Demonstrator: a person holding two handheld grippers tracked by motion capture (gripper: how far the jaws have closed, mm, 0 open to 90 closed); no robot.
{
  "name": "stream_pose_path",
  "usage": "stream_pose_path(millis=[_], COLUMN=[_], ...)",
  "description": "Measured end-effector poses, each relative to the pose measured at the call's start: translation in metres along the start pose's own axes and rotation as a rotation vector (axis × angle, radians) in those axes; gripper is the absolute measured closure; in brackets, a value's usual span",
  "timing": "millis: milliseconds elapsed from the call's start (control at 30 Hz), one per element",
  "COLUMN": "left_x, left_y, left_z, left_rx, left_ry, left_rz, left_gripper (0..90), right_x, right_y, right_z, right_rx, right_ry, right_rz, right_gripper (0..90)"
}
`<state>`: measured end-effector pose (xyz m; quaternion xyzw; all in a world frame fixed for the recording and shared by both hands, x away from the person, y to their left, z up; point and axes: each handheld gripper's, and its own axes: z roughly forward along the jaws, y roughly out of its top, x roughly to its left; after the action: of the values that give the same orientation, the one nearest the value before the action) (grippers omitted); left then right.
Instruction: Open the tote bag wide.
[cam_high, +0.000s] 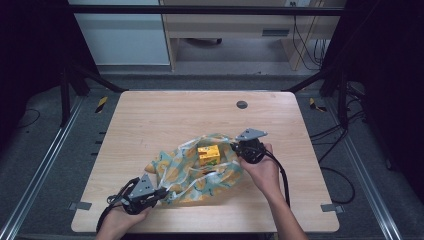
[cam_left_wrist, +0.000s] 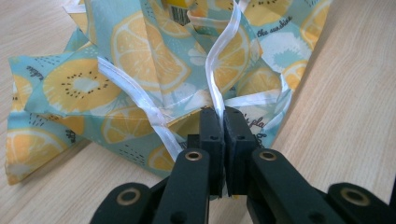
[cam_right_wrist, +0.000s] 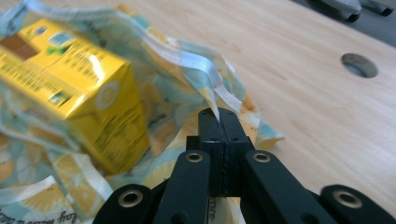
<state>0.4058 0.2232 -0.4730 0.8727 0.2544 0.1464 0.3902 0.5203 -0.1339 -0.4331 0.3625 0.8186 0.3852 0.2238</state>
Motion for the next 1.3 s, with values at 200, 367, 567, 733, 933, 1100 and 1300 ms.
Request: stream_pose_path(millis=[200, 367, 567, 733, 933, 1100, 1300], left_x=[0.003, 0.005, 0.007, 0.009, 0.009, 0.012, 0.011], left_y=[0.005, 0.007, 0.006, 0.003, 0.002, 0.001, 0.000], left_z=[0.008, 0.013, 0.017, 0.019, 0.020, 0.019, 0.021], left_rx=[-0.014, -0.021, 0.004, 0.032, 0.050, 0.060, 0.082], left_ry=[0.018, 0.027, 0.030, 0.044, 0.053, 0.059, 0.061], left_rz=[-0.017, -0.012, -0.015, -0.015, -0.004, -0.004, -0.002], left_gripper=[87.6, 87.7, 87.6, 87.4, 87.3, 87.2, 87.2], right_x=[-0.015, -0.019, -0.023, -0.025, -0.028, -0.033, -0.031], right_y=[0.002, -0.001, -0.006, -0.009, -0.016, -0.025, -0.028], right_z=[0.006, 0.010, 0.016, 0.020, 0.023, 0.023, 0.028], right_rx=[-0.015, -0.007, 0.013, 0.030, 0.036, 0.049, 0.084], right_ry=[-0.012, -0.023, -0.029, -0.028, -0.026, -0.027, -0.022], right_rz=[0.032, 0.033, 0.048, 0.056, 0.075, 0.093, 0.089], right_gripper=[90.0, 90.0, 90.0, 90.0, 89.9, 89.6, 88.7])
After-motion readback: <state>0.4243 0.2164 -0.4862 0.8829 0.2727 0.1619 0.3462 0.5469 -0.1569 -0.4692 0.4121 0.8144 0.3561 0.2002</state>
